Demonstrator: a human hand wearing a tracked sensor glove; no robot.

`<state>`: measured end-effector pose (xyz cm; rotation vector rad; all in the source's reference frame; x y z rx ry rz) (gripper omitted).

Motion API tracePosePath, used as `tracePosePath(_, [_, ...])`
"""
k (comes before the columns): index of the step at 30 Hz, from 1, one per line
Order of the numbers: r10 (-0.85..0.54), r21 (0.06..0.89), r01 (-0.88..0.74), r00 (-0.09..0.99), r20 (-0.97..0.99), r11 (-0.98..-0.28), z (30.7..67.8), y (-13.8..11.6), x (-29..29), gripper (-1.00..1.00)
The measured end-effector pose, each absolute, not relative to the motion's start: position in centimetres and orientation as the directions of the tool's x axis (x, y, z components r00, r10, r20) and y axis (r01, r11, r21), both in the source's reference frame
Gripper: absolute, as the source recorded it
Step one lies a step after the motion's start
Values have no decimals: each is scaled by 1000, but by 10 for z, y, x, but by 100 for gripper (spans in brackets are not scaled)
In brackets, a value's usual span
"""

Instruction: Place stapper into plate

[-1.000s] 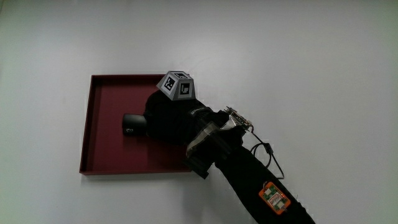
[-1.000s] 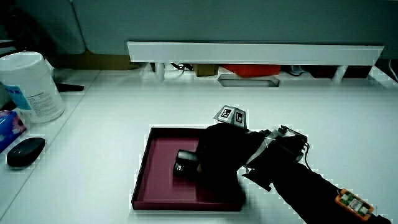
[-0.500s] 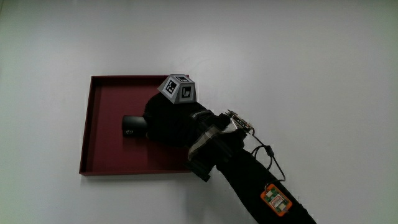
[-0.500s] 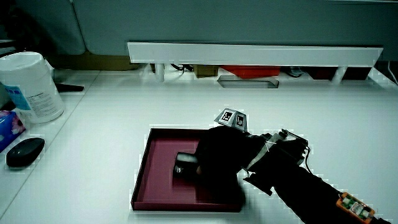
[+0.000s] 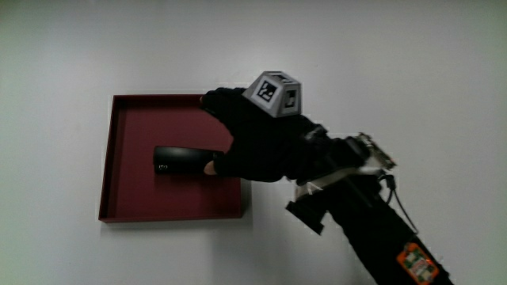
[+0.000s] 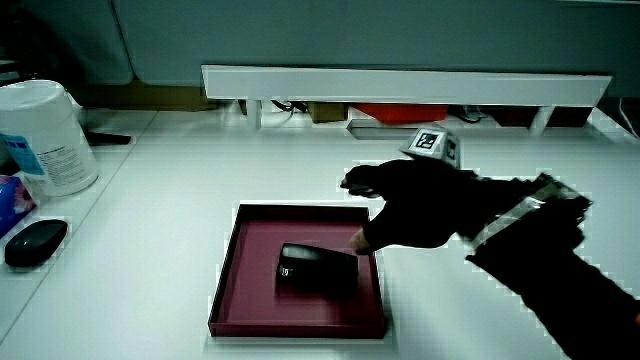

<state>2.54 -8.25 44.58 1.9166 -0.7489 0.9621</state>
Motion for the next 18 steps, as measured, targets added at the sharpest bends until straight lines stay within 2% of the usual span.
tracePosePath(1, [-88,482,-745,579,811,-460,421,-80,33,-100])
tracePosePath(5, [-94,520,-717,623,776,-465,382,-75,57,-100])
tracePosePath(6, [-135,516,-722,632,763,-461,375,-75,62,-100])
tracePosePath(7, [-110,537,-708,645,756,-459,367,-72,67,-100])
tracePosePath(10, [-89,493,-733,595,799,-469,349,-67,83,-100])
tracePosePath(11, [-87,549,-694,654,752,-465,344,-66,88,-100])
tracePosePath(12, [-86,553,-687,660,746,-471,338,-64,93,-100])
tracePosePath(13, [-116,526,-708,641,759,-471,338,-64,97,-100])
tracePosePath(14, [-116,540,-700,655,747,-467,335,-62,101,-100])
tracePosePath(18, [-125,497,-730,612,781,-469,334,-57,114,-100])
